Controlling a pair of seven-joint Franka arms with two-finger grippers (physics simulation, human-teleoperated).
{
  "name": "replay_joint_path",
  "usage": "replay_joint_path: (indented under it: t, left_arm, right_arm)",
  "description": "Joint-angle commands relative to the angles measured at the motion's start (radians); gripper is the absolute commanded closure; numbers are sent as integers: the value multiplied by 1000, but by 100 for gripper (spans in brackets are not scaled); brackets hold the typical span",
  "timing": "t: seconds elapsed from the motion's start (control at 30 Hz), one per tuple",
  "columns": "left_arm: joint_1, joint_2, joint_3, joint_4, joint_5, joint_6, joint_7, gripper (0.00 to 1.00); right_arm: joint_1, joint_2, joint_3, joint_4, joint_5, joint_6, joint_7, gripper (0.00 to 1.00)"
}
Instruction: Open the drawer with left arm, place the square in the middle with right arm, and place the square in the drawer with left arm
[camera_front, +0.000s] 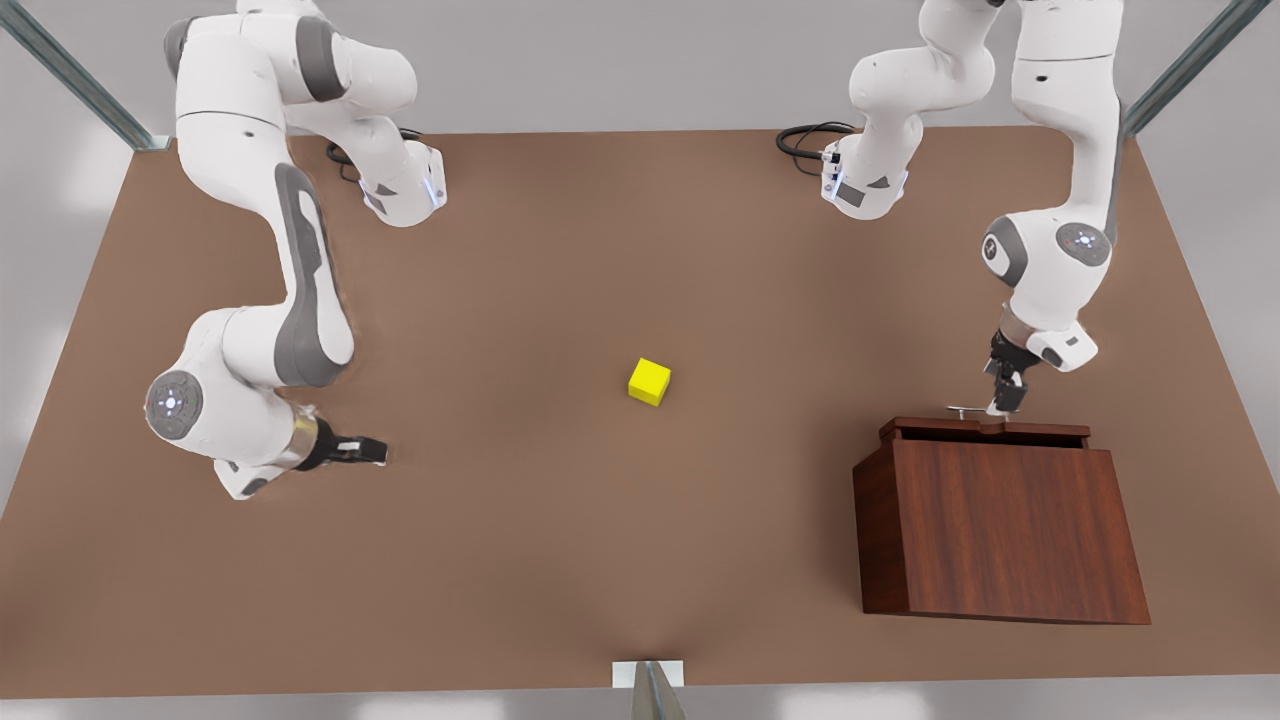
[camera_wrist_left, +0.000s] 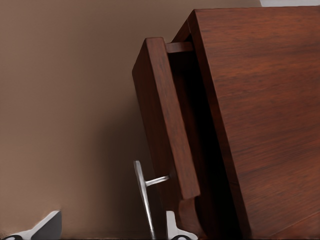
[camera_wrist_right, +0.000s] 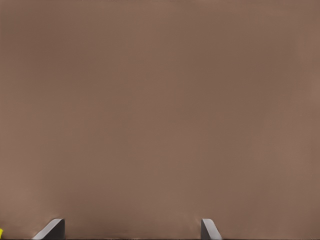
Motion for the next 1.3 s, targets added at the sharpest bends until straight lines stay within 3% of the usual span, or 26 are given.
replay_joint_path:
  t: [0.0, 0.13, 0.77, 1.27]
  left_arm:
    - [18, 6, 0, 0, -2, 0, 0, 0]
    - [18, 18, 0, -3, -2, -3, 0, 0]
    - [17, -54, -6, -3, -5, -164, -34, 0]
    - [17, -17, -4, -1, 2, -118, -31, 0]
  right_arm:
    - [-4, 2, -14, 19, 0, -31, -44, 0]
    - [-94, -38, -49, 65, -7, -169, -242, 0]
    - [-91, -29, -79, 59, -6, -172, -252, 0]
    - [-90, -26, -79, 51, -6, -172, -259, 0]
